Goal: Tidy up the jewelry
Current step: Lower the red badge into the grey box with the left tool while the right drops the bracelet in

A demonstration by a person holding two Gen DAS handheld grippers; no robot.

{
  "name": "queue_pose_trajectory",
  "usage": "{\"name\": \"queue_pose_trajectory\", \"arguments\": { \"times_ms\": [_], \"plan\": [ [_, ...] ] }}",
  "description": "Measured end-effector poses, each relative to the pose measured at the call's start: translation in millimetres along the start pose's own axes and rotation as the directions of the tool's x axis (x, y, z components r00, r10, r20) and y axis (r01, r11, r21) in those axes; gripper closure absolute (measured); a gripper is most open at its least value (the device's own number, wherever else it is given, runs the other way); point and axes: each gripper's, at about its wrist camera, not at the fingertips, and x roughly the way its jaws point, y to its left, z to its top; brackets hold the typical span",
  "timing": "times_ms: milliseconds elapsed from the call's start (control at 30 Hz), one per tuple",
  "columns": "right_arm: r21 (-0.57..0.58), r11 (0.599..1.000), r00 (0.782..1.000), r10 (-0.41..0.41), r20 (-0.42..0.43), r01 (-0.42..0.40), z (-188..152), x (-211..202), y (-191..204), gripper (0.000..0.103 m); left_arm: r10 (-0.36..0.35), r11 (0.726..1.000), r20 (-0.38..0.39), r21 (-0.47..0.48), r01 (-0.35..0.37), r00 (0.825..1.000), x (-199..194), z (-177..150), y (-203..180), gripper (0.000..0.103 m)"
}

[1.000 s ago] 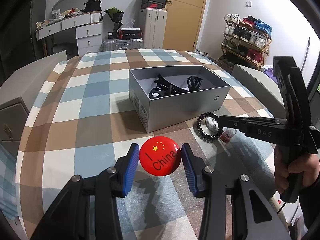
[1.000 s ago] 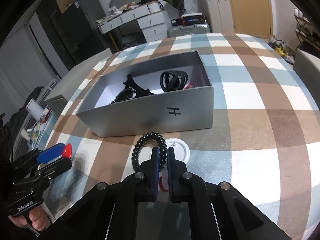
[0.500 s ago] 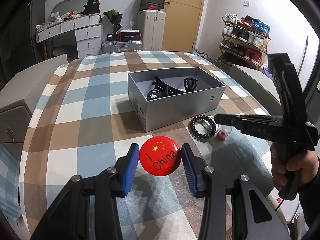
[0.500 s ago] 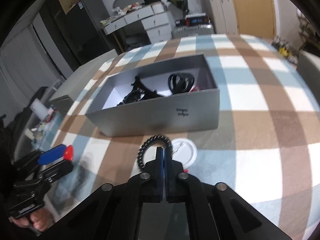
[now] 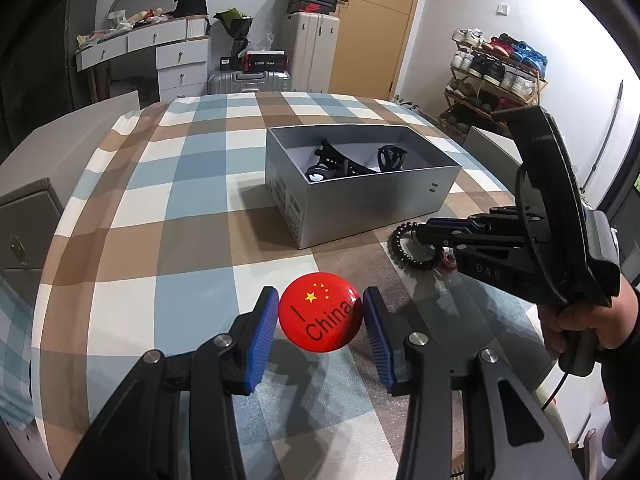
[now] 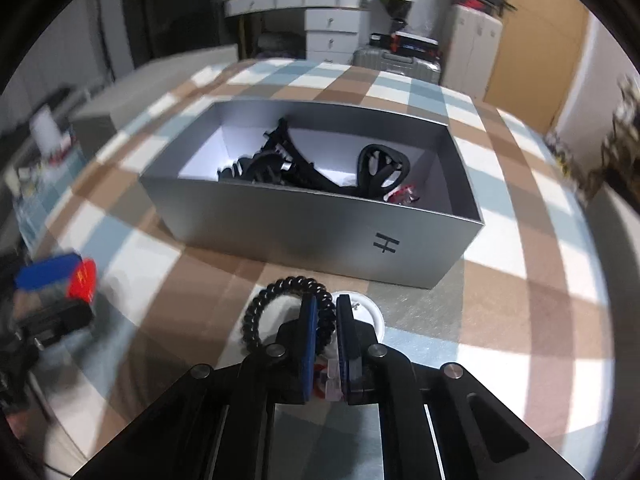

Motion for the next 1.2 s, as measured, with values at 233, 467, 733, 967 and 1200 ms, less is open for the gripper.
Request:
{"name": "queue_pose_trajectory", "arguments": {
  "times_ms": [233,467,733,967,1200],
  "plan": [
    [0.070,0.991,0.985,0.103,0.141,-0.114,-4.4,-31.2,-14.0,0.095,-0.011,1.000,0.035,0.012,0.010,0.999,-9.7,4.6,-3.4,0.065],
    [0.145,0.969,0.945,0.153,0.291,-0.201,-4.2,-70.4,-30.8,0.095,-0.017,0.999,0.087,0.030,0.014,0.996,-18.0,25.7,-6.8,0.065],
    [0.191,0.944,0.898,0.173,0.405,-0.268,18.1,-91.6,-57.9,0.094,-0.041,0.998,0.132,0.043,0.036,0.990,-8.0,68.2,-11.1,0.065],
    [0.188,0.942,0.875,0.168,0.455,-0.279,42.6,-91.9,-70.3,0.094,-0.073,0.997,0.130,0.046,0.068,0.989,17.2,99.5,-17.9,0.065],
    [0.164,0.943,0.874,0.192,0.446,-0.290,61.2,-71.5,-70.2,0.094,-0.089,0.995,0.091,0.049,0.085,0.992,39.4,106.7,-25.0,0.065]
  ]
}}
